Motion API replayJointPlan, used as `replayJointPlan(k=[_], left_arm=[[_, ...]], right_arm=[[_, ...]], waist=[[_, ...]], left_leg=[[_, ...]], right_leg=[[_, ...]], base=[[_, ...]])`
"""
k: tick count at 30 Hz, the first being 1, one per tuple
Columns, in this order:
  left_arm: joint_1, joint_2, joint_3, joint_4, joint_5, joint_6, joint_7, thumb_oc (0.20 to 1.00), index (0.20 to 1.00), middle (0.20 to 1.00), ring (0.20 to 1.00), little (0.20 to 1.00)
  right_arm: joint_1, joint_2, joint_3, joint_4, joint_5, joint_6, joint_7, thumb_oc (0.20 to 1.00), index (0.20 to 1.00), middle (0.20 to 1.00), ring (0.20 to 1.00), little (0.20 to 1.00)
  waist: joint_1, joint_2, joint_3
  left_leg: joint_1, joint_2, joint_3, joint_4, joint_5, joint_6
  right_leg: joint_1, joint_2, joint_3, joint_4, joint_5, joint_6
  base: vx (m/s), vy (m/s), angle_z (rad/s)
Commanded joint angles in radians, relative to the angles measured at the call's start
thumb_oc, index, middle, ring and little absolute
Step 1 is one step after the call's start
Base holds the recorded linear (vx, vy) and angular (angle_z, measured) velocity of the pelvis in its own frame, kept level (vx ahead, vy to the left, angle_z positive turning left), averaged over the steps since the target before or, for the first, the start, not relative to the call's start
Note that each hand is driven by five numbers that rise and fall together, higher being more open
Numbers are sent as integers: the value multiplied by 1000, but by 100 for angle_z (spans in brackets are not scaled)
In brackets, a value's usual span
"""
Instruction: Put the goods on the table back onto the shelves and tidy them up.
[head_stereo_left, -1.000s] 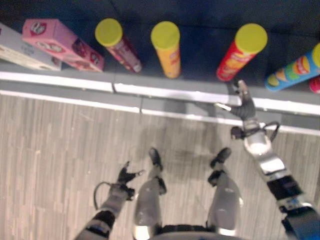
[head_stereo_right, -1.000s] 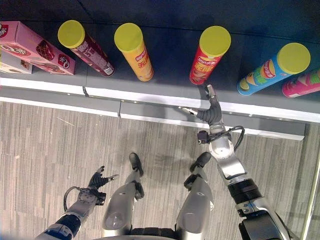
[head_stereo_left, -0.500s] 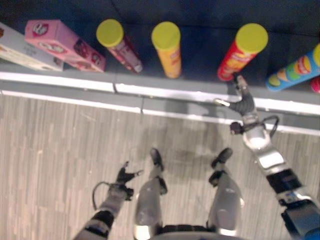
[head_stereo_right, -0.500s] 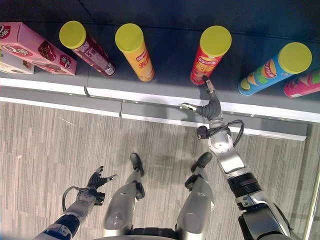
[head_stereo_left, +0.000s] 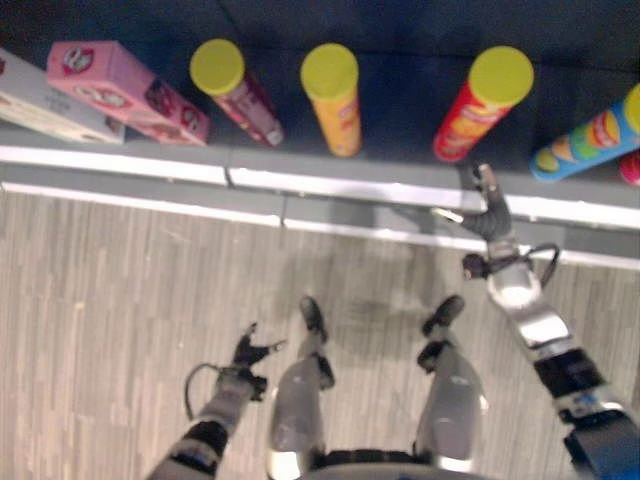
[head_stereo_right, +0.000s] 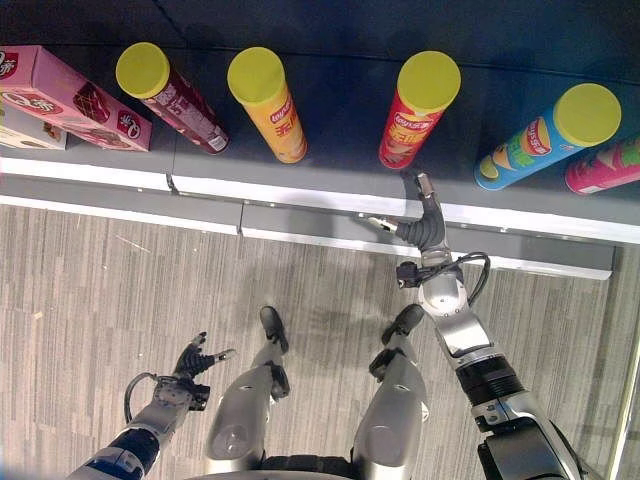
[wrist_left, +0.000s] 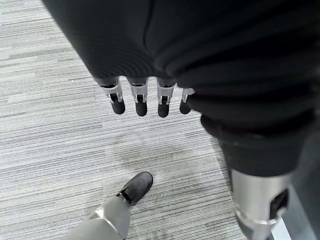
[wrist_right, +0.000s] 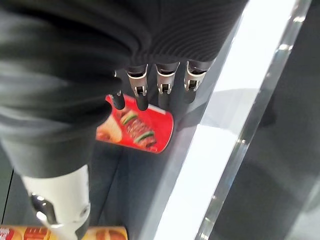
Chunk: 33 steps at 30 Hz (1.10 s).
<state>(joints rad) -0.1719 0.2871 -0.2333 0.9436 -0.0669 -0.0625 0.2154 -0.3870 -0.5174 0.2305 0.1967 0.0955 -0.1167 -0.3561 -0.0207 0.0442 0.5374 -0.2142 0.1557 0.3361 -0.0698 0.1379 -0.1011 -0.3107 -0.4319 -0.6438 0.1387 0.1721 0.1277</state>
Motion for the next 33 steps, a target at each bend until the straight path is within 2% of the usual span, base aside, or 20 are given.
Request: replayJointPlan(k=[1, 20, 33], left_arm=[[-32, 28, -2, 51, -26, 5, 25, 1000, 1000, 1000, 1000, 1000], [-28, 45, -17, 61, -33, 9, 31, 1000, 1000, 1000, 1000, 1000], [-30, 56, -17, 64, -38, 10, 27, 1000, 1000, 1000, 1000, 1000]], right_arm=[[-7, 29, -64, -37, -13, -37, -29, 1000, 1000, 1000, 1000, 1000], [-153, 25, -102, 105, 64, -33, -105, 1000, 1000, 1000, 1000, 1000], [-199, 3, -98, 133, 99, -33, -97, 1000, 1000, 1000, 1000, 1000]], waist=[[19, -16, -17], [40, -7, -18], [46, -11, -18]], left_leg=[[80, 48, 78, -18, -104, -44], [94, 46, 75, -18, -107, -43], [93, 47, 72, -18, -109, -41]], right_leg=[[-91, -64, 66, 203, -100, 73], [-89, -69, 71, 218, -108, 71], [-97, -70, 78, 225, -109, 70]], base=[[0, 0, 0], [0, 0, 0], [0, 0, 0]])
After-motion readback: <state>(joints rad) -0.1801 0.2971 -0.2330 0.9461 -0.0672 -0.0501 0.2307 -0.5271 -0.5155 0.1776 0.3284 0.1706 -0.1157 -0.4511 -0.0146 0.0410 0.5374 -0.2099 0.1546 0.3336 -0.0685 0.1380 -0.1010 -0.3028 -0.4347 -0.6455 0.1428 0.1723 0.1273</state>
